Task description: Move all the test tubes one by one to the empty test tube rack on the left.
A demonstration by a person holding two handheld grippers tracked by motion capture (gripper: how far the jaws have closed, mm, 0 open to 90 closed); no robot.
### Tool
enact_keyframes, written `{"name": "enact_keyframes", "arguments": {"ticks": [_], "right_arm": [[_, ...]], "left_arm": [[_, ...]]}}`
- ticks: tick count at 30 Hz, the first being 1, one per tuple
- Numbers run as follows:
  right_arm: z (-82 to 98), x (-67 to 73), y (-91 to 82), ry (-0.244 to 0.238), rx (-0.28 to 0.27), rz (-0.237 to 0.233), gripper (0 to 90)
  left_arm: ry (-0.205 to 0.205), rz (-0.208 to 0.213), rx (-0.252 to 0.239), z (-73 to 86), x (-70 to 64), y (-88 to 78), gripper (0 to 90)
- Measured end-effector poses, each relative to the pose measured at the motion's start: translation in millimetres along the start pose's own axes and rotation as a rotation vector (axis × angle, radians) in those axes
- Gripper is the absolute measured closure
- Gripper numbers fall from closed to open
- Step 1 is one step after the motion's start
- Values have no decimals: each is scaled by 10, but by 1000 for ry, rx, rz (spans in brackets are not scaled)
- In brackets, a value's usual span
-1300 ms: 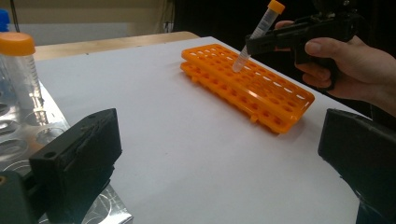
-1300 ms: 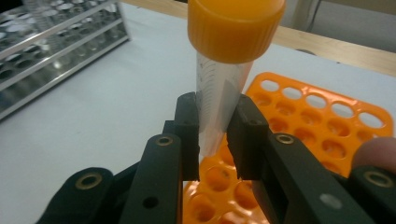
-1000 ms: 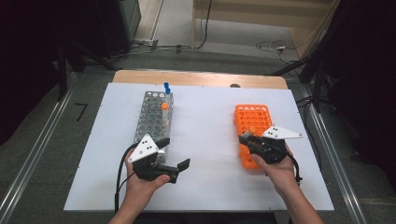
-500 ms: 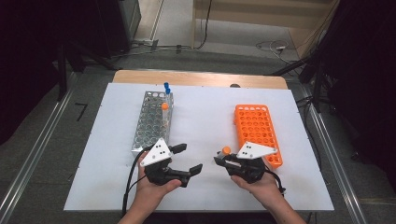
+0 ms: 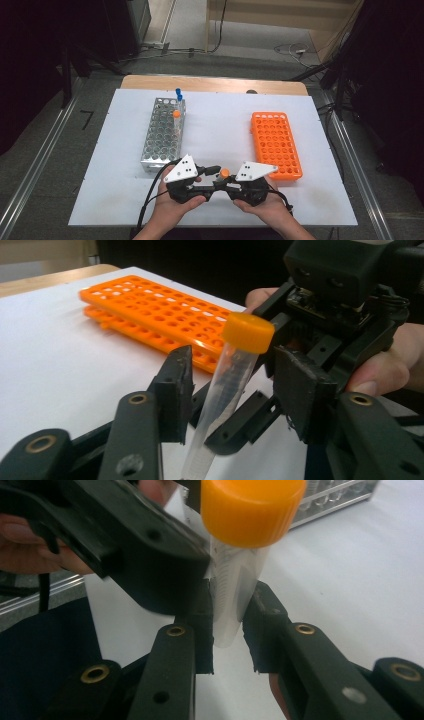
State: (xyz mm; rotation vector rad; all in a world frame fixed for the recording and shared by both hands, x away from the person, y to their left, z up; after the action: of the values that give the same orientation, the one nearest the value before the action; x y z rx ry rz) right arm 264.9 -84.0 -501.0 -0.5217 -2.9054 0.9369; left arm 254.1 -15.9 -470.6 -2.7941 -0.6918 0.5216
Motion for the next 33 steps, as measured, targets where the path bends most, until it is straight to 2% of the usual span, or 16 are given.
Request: {"name": "enact_keyframes", "arguments": {"ticks": [4, 12, 14, 19, 23, 27, 33], "right_arm": [[-24, 61, 4, -18, -1, -24, 725], [-36, 67, -12, -5, -13, -39, 716], [-44, 74, -22, -7, -17, -39, 709], [-29, 53, -46, -3, -18, -35, 680], [8, 11, -101, 16, -28, -38, 592], [60, -64, -209, 36, -53, -29, 486], [166, -217, -388, 55, -65, 45, 287]], "left_arm": [[11, 11, 7, 4, -14, 14, 654], [36, -34, -18, -27, 26, -30, 731], [22, -27, -28, -40, 34, -46, 751], [17, -45, -48, -68, 66, -73, 752], [-8, -56, -73, -110, 132, -143, 752], [-23, -90, -88, -147, 236, -233, 752], [-38, -148, -117, -226, 413, -395, 752]]}}
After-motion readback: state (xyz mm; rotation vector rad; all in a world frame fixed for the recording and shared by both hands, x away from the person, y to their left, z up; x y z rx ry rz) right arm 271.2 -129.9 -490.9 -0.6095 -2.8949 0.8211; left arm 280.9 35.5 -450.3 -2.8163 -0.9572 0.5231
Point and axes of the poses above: each handheld gripper's, and its own axes: y roughly forward along the jaws, z roughly out of its underside, x roughly to its left, the point moved 9 cm from there along y, roughly forward along the jaws, and after that the axes turned 7 degrees about -y, right-handed, at the moved point
